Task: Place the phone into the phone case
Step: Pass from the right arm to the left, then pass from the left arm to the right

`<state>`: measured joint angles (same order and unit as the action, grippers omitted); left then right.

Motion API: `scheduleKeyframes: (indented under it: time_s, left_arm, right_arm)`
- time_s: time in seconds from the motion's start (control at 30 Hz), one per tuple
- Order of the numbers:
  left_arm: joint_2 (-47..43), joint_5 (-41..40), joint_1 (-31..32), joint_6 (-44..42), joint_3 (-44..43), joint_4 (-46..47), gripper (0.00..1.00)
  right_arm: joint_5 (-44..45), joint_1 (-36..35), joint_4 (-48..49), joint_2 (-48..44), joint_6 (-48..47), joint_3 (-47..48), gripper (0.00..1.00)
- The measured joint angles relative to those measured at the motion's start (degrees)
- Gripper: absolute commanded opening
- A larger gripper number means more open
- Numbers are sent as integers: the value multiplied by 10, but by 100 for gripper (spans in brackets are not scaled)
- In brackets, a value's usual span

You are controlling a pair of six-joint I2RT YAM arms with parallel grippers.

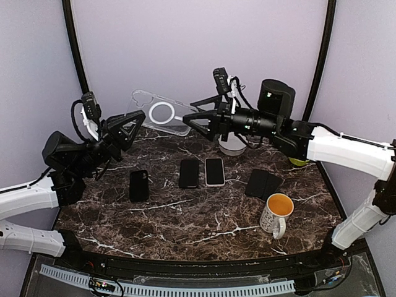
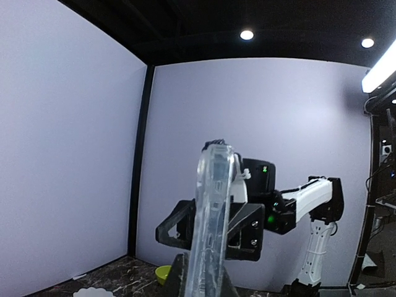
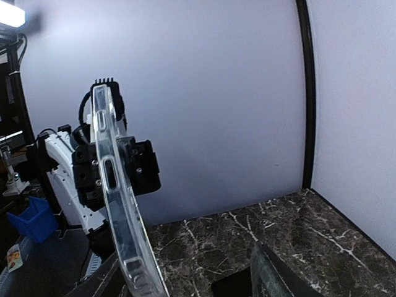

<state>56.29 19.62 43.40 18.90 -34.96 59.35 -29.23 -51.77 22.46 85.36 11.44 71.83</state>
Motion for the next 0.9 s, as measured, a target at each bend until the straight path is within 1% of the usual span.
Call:
scheduleKeyframes:
  time_s: [0.03,0.07,0.13,0.23,0.3,0.4,0.43,0.5,0.53,0.63,0.67,0.7,0.73,0.77,0.83,0.87,0.9]
  left_arm:
    - [-4,-11,0,-14,-10,-35,0]
    - [-4,-21,1,-33,-30,-82,0]
    - [12,-33,2,-69,-95,-190,0]
    - [56,-31,2,-124,-200,-321,0]
    - [71,-20,2,-150,-229,-379,0]
    - [81,11,2,-175,-232,-446,0]
    - [85,23,2,-181,-232,-463,0]
    - [91,42,2,-191,-232,-491,0]
    - [93,51,2,-195,-232,-503,0]
    - [96,72,2,-201,-232,-523,0]
    - [96,78,2,-202,-232,-526,0]
    - [96,83,2,-202,-232,-527,0]
    - [96,88,2,-202,-232,-527,0]
    - [96,92,2,-202,-232,-528,0]
    - [96,100,2,-202,-232,-528,0]
    - [96,102,2,-202,-232,-528,0]
    - [96,102,2,-202,-232,-528,0]
  right_arm:
    - [28,0,-59,-5,-33,22,77]
    - [48,0,-97,-9,-55,35,78]
    - [89,-1,-195,-20,-115,73,81]
    - [98,-1,-328,-17,-193,142,80]
    - [89,-3,-405,-8,-234,189,80]
    - [76,-4,-461,1,-265,216,76]
    - [72,-4,-476,2,-272,216,73]
    - [68,-4,-495,6,-281,214,62]
    - [67,-4,-499,8,-283,211,60]
    - [65,-4,-501,15,-283,205,60]
    - [63,-4,-501,17,-283,205,58]
    - [61,-4,-500,20,-282,205,54]
    - [58,-4,-498,23,-279,205,47]
    - [56,-4,-494,25,-275,202,36]
    - [50,-4,-488,28,-272,196,5]
    - [46,-4,-486,30,-268,192,0]
    - [40,-5,-485,33,-263,191,0]
